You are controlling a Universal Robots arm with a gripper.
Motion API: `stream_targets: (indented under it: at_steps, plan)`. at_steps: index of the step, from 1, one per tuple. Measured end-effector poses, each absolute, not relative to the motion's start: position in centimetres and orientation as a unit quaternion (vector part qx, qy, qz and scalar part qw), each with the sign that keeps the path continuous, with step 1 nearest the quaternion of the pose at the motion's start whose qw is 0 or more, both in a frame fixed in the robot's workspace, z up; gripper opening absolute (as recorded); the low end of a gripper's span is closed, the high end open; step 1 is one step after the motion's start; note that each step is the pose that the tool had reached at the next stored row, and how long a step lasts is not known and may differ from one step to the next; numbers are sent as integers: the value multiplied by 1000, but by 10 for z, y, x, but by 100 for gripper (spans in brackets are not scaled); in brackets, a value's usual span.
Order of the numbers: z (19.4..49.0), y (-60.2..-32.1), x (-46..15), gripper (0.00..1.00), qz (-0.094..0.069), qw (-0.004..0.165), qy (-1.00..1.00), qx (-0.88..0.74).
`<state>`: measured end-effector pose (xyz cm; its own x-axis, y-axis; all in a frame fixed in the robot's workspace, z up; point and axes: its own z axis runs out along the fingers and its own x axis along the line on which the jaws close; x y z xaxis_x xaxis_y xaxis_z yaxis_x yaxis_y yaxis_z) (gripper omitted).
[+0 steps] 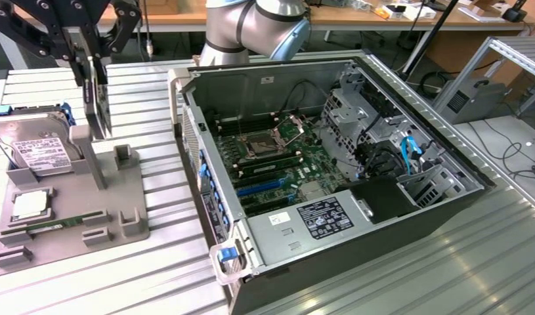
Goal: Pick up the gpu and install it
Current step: 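Pick up the gpu and move the gpu toward the slot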
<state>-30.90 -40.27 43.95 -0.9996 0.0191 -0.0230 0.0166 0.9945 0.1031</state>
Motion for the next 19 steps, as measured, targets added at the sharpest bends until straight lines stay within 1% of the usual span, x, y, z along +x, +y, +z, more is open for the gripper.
stream_targets:
  at_steps: [7, 19]
  plan:
    - [448, -403, -309, 27, 53, 12, 999, 9]
    - [448, -403, -301, 27, 53, 12, 999, 9]
